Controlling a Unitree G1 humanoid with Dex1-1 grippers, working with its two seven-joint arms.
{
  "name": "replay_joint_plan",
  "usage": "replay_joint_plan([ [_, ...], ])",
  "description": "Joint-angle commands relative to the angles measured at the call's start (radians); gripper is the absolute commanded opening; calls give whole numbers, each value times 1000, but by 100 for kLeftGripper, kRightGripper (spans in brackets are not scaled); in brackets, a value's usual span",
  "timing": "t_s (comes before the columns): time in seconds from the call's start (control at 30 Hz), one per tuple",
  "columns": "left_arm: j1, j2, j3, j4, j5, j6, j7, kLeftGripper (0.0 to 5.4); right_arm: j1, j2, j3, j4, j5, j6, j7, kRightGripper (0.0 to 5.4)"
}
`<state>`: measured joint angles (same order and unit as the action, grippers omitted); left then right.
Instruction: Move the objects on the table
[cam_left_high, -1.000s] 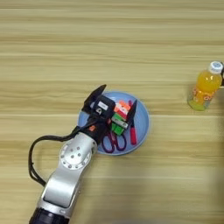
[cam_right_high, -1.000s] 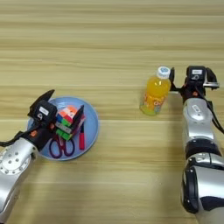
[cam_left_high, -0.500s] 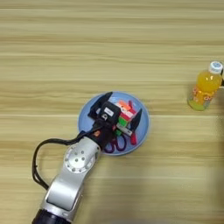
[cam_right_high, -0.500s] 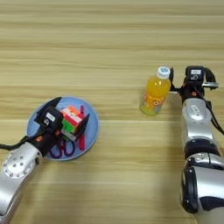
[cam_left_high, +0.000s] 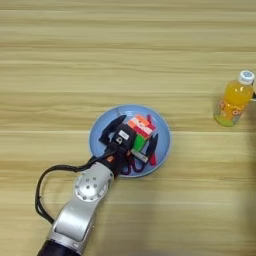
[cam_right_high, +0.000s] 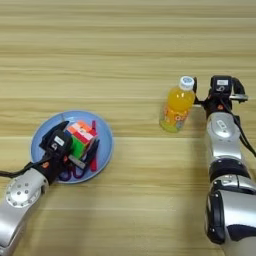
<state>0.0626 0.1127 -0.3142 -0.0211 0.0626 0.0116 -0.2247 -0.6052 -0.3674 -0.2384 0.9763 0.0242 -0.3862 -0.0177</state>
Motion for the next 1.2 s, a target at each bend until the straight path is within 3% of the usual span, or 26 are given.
replay_joint_plan([
  [0.03,-10,1,13,29,9,-19,0,540,-7,10,4,-16,5,-4,-6,538],
  [0.13,-10,-3,16,35,10,-24,-2,540,-6,10,3,-19,6,-3,-7,538],
  [0.37,-9,-8,23,40,8,-34,-7,459,-5,12,3,-23,4,-1,-8,540],
  [0.9,-13,-23,47,49,-13,-76,-16,334,-5,15,5,-25,2,0,-12,540],
  [1.2,-26,-38,73,63,-30,-117,-11,329,-7,16,8,-22,1,1,-14,540],
])
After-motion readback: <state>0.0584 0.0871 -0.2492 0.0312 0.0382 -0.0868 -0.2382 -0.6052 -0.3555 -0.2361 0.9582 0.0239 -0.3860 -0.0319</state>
